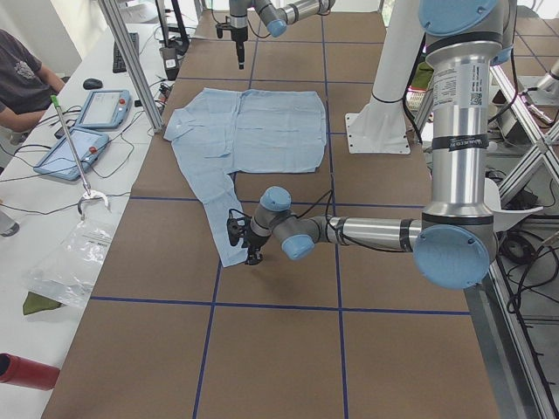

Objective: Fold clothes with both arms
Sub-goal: 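Grasp the cuff of the other sleeve with the left gripper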

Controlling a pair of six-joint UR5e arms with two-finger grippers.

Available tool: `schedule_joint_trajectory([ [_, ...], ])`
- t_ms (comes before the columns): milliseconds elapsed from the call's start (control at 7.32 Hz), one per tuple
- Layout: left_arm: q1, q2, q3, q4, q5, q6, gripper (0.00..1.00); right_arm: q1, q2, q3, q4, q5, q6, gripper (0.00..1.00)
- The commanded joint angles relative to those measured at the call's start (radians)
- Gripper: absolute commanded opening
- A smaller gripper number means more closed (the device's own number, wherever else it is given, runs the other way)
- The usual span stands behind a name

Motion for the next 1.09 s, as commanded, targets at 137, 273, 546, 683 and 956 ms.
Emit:
schedule_joint_trajectory([
  [137, 0.007, 0.001, 0.001, 0.001, 0.001, 0.000, 0.61, 0.000, -0.002, -0.002, 0.000, 0.000, 0.002, 1.00],
  [273, 0.007, 0.001, 0.001, 0.001, 0.001, 0.000, 0.59, -0.002, -0.002, -0.002, 0.000, -0.002, 0.002, 1.00],
  [546, 0.008, 0.001, 0.001, 0.003, 0.001, 0.000, 0.55, -0.002, -0.002, -0.002, 0.000, 0.000, 0.003, 1.00],
  [683, 0.012, 0.001, 0.003, 0.003, 0.001, 0.000, 0.55, -0.002, -0.002, -0.002, 0.000, 0.000, 0.003, 1.00],
  [956, 0.013, 0.001, 0.003, 0.003, 0.001, 0.000, 0.54, -0.002, -0.002, -0.002, 0.000, -0.002, 0.003, 1.00],
])
